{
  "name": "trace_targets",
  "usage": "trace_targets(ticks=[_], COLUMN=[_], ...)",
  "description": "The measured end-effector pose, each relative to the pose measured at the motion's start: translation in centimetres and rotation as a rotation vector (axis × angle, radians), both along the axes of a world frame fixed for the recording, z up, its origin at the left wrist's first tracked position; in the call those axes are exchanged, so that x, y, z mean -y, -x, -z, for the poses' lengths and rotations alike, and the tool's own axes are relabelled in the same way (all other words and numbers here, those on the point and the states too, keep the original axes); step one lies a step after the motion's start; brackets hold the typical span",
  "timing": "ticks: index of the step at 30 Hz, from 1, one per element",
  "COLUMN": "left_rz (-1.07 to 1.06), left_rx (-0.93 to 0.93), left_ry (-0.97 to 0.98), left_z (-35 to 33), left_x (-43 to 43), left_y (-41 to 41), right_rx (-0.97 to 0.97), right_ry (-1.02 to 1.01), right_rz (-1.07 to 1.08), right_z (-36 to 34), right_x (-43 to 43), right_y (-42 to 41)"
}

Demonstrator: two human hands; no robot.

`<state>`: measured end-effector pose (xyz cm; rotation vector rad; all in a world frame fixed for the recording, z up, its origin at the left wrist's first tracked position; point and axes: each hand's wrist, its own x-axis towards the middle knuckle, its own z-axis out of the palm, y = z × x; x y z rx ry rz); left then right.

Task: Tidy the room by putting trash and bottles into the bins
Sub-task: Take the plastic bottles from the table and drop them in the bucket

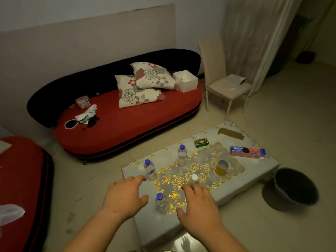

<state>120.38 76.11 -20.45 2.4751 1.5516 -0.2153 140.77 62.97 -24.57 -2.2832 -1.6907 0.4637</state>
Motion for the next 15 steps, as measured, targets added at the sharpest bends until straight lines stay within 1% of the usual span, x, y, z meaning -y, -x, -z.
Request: trace_targets(ticks=[8, 15], left_rz=[0.172, 0.34], left_rx=[-0.001, 0.009], left_ry=[0.077, 0.176], left_z=[5.9, 13.1], left_x=[-10.7, -20.6], left_y=[0.2, 0.8], right_rx=[-0.001, -0.011], right_ry=[0.083, 0.125], right_rz=[0.152, 0.346], right_z=[4.5, 10.8], right_x=[-6.1, -12.8], right_y=[3.6, 7.7])
